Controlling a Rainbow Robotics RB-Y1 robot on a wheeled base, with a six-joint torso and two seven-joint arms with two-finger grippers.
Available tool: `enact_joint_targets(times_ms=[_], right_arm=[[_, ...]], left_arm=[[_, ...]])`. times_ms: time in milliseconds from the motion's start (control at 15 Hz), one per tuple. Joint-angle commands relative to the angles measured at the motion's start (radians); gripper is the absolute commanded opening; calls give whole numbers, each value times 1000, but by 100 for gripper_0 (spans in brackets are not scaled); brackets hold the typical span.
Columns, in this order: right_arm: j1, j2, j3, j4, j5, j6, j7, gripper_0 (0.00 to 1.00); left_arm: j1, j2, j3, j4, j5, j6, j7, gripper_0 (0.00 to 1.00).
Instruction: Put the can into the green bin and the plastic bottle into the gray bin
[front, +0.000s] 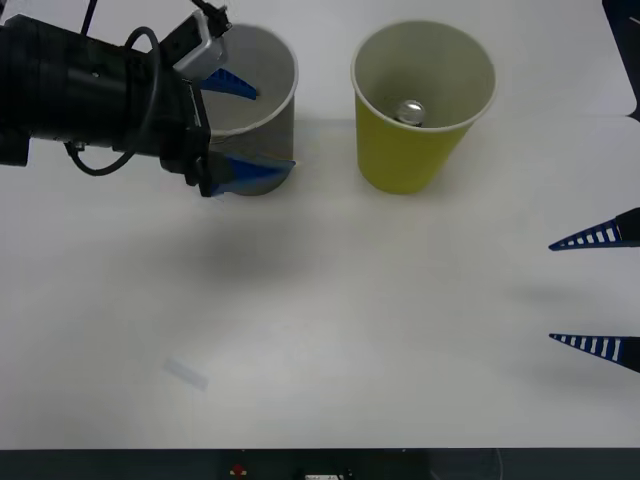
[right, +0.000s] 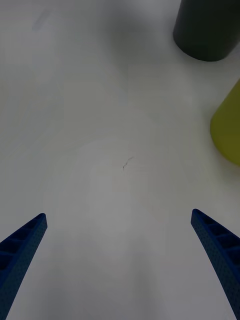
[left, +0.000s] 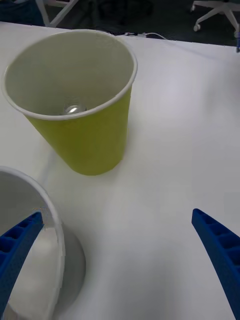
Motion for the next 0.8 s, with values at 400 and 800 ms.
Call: enact_joint_targets(times_ms=[400, 800], right_arm=[[0, 0, 0, 0, 0, 0, 0, 100], [0, 0, 0, 0, 0, 0, 0, 100]], left_arm=[[277, 147, 138, -89, 171, 25, -261, 100], [515, 289, 208, -105, 338, 101, -477, 100]])
